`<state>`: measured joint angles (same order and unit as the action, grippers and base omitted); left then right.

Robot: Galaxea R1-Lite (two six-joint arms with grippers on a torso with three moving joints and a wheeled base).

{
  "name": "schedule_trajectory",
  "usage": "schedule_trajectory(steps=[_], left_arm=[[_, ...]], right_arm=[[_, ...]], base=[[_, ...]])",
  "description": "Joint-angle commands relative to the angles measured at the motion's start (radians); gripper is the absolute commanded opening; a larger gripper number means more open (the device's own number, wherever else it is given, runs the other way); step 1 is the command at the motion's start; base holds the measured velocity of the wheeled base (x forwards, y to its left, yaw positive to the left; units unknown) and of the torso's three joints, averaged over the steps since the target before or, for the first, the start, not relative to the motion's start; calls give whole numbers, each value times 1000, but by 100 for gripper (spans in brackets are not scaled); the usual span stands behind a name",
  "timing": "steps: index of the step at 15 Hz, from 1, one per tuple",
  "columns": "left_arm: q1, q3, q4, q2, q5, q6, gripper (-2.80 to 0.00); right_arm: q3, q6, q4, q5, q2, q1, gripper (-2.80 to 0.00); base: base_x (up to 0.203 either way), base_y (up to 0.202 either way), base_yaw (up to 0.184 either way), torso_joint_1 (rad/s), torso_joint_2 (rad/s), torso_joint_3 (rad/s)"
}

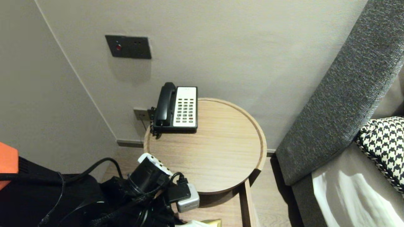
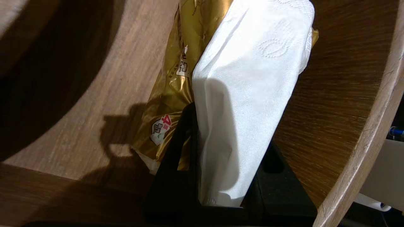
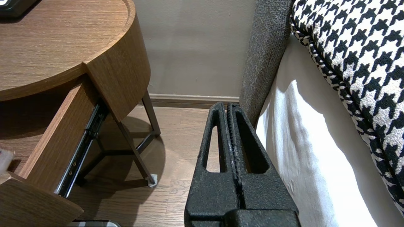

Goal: Take the tissue out of the drawer one by one and place them on the table

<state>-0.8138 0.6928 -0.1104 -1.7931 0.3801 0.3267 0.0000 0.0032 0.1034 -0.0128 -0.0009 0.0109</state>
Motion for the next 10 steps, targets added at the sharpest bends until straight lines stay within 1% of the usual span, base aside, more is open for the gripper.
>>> schedule_trajectory(steps=[1, 3, 10], left_arm=[[1, 5, -5, 26, 2, -2, -280], [1, 13, -3, 49, 2, -17, -280], [-1, 14, 7, 113, 4, -24, -280]], right_arm=[[40, 0, 1, 0, -1, 0, -280], [40, 0, 1, 0, -1, 0, -280], [40, 0, 1, -1, -1, 0, -280]], base=[[0, 0, 0, 0, 0, 0], [0, 0, 0, 0, 0, 0], [0, 0, 0, 0, 0, 0]])
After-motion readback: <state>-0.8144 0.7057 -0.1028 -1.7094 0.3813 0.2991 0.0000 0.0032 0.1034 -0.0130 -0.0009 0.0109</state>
